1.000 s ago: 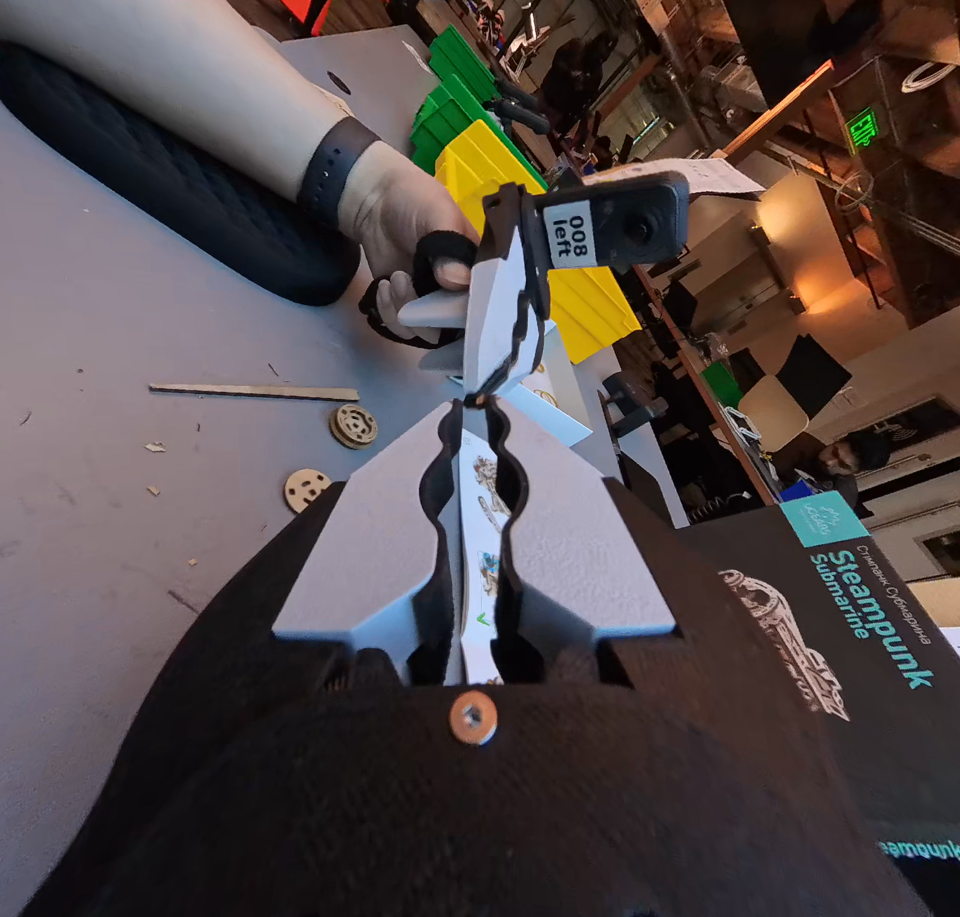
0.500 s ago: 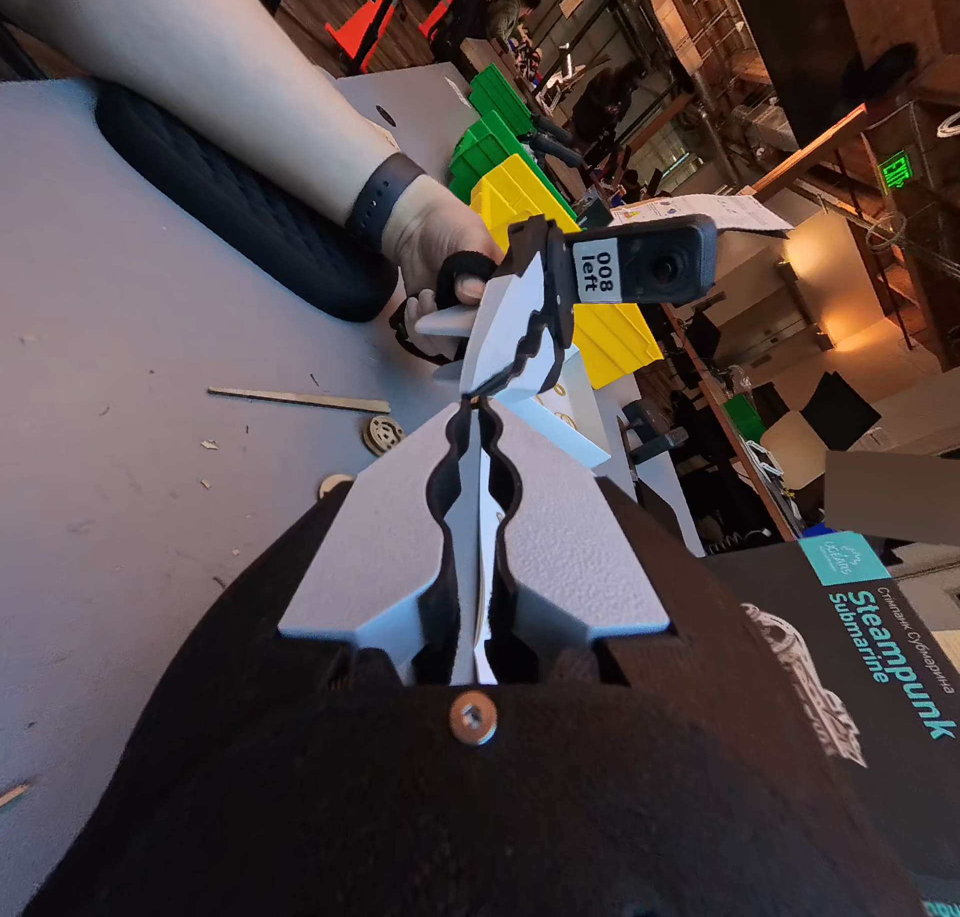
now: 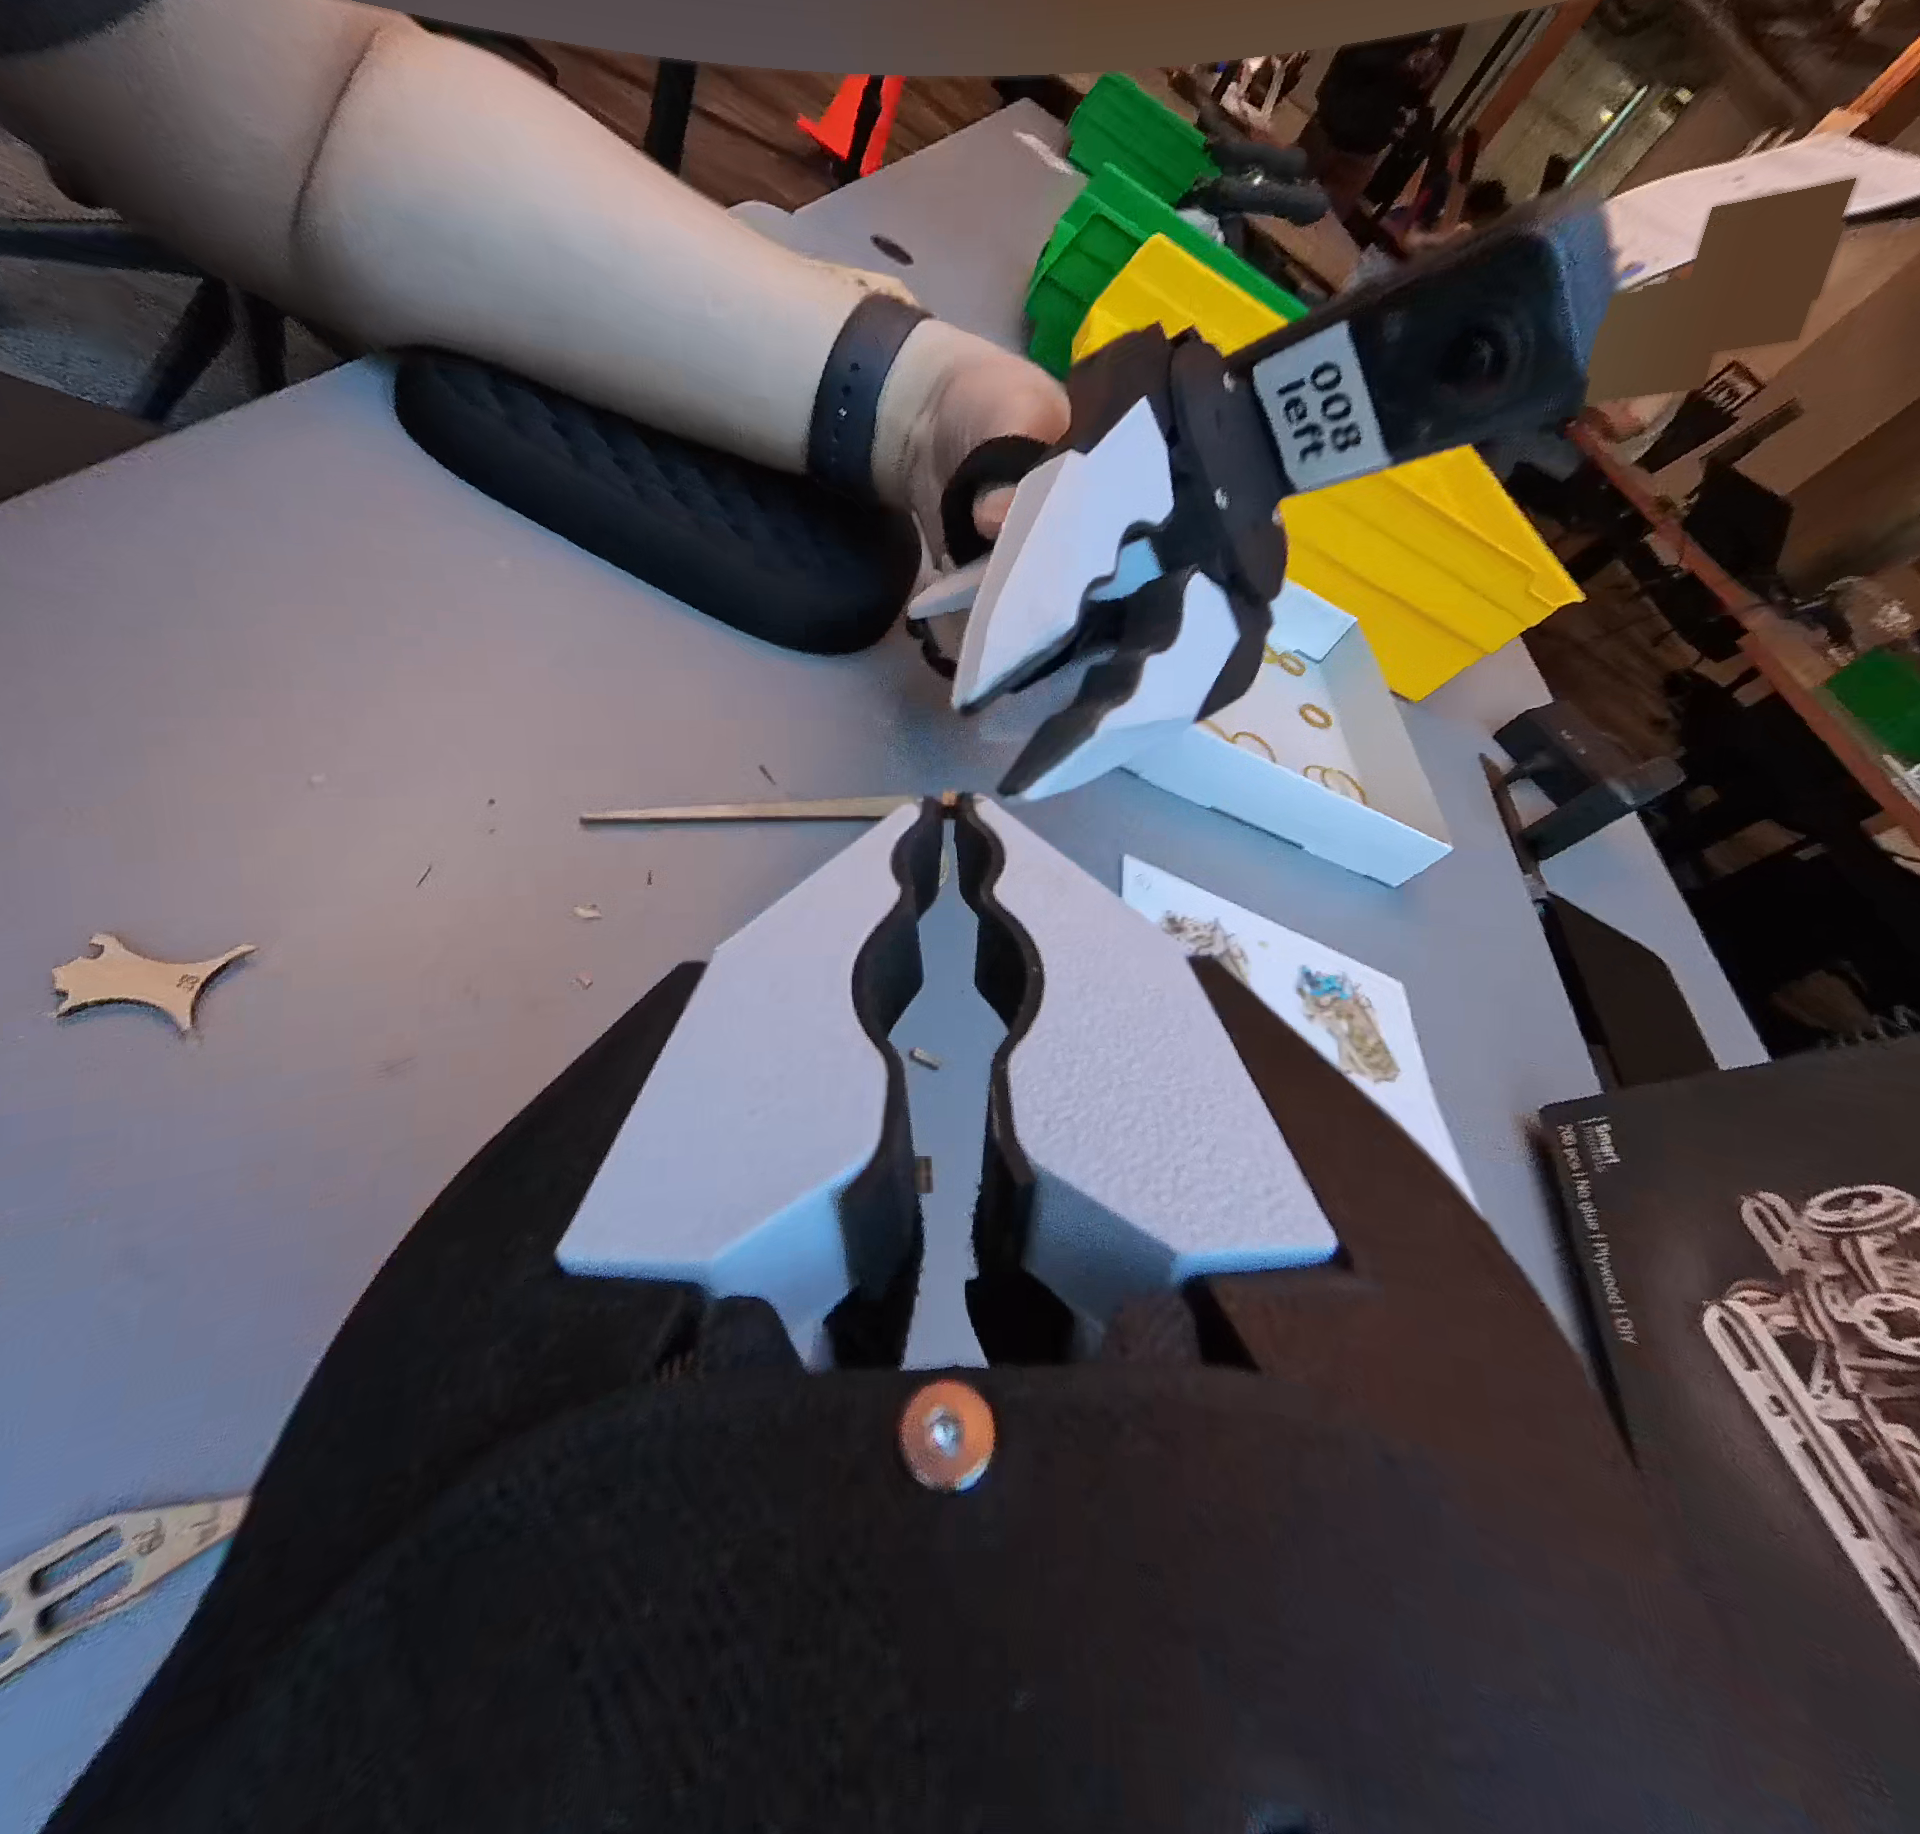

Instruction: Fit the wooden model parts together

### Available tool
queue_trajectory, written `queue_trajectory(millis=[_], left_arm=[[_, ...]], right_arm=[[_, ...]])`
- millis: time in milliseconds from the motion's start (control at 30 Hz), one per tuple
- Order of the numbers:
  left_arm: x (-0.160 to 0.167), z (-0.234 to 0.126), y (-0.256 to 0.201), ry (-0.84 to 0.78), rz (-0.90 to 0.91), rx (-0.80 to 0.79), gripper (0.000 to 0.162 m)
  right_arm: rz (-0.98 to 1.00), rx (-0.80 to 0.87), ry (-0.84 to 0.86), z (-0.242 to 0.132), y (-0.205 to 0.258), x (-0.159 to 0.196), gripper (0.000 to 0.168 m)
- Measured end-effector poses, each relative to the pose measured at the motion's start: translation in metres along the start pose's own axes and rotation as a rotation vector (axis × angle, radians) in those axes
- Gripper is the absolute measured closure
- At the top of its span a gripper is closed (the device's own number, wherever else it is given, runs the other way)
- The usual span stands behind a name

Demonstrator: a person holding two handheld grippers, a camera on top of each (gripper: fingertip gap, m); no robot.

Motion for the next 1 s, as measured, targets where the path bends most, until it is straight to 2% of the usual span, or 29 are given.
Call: queue_trajectory(millis=[133,400,600,767,1000], left_arm=[[0.002,-0.012,0.002,0.019,0.081,-0.182,0.136],[0.018,0.009,0.005,0.261,0.244,-0.322,0.143],[0.022,-0.007,0.004,0.326,0.256,-0.416,0.147],[0.018,-0.031,-0.002,0.244,0.254,-0.459,0.147],[0.018,-0.038,-0.002,0.221,0.246,-0.455,0.148]], right_arm=[[0.04,-0.088,0.075,0.007,0.005,0.015,0.167],[0.101,-0.105,0.134,0.014,0.006,0.019,0.167],[0.318,-0.173,0.269,0.027,0.006,0.02,0.167],[0.206,-0.237,0.437,0.037,0.009,0.01,0.167],[0.085,-0.335,0.534,0.055,0.006,0.004,0.167]])
Point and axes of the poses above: each gripper's, where its closed fingertips meet, z out along the fingers, x out of its underside, y = z × x across the jaws, the point moved 10 cm from there along -z, back along the fingers, and after that the axes turned 14 degrees about -z, right-handed, at the moved point
